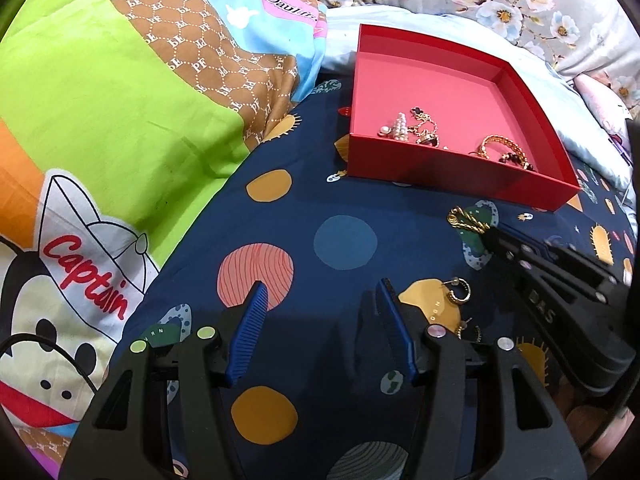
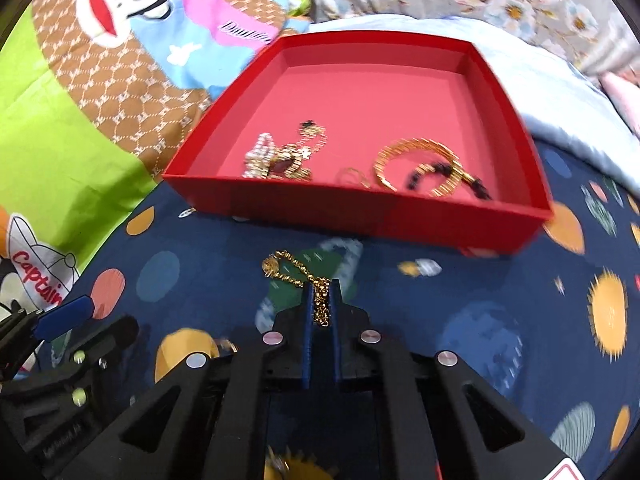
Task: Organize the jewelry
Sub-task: 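Grasp the gold chain necklace with the right tool while the left tool grasps a gold hoop earring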
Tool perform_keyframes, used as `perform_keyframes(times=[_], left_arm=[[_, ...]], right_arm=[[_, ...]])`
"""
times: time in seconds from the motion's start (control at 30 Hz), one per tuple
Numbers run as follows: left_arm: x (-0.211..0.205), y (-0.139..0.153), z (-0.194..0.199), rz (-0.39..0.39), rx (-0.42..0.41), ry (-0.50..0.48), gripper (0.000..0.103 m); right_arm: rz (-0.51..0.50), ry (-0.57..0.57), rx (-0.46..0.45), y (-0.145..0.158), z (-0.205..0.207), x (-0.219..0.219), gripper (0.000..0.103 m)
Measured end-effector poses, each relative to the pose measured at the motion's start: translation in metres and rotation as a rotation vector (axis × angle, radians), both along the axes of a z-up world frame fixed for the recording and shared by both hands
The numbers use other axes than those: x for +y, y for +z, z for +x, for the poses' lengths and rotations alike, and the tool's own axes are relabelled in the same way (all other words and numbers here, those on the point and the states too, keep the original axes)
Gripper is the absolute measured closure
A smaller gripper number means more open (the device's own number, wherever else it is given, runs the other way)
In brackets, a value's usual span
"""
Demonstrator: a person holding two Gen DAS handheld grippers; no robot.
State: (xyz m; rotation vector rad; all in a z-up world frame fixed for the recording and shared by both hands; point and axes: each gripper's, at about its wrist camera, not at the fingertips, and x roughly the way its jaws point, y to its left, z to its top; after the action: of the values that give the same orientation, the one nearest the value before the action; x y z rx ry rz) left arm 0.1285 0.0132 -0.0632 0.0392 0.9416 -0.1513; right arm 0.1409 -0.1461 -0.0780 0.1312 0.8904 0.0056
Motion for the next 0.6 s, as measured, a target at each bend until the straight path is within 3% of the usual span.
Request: perform_keyframes(times=[0.3, 0.6], left_arm=[[-0.012, 0.005, -0.014, -0.022, 0.002, -0.039, 0.049], [-0.044, -0.002, -0.026, -0.016, 0.035, -0.102, 0.047]], right_arm=[[0.025, -0.148, 0.001, -0.001, -0.072, -0.048, 0.097], [0.023, -0.161, 0.000, -0.002, -0.104, -0.055, 0.097]])
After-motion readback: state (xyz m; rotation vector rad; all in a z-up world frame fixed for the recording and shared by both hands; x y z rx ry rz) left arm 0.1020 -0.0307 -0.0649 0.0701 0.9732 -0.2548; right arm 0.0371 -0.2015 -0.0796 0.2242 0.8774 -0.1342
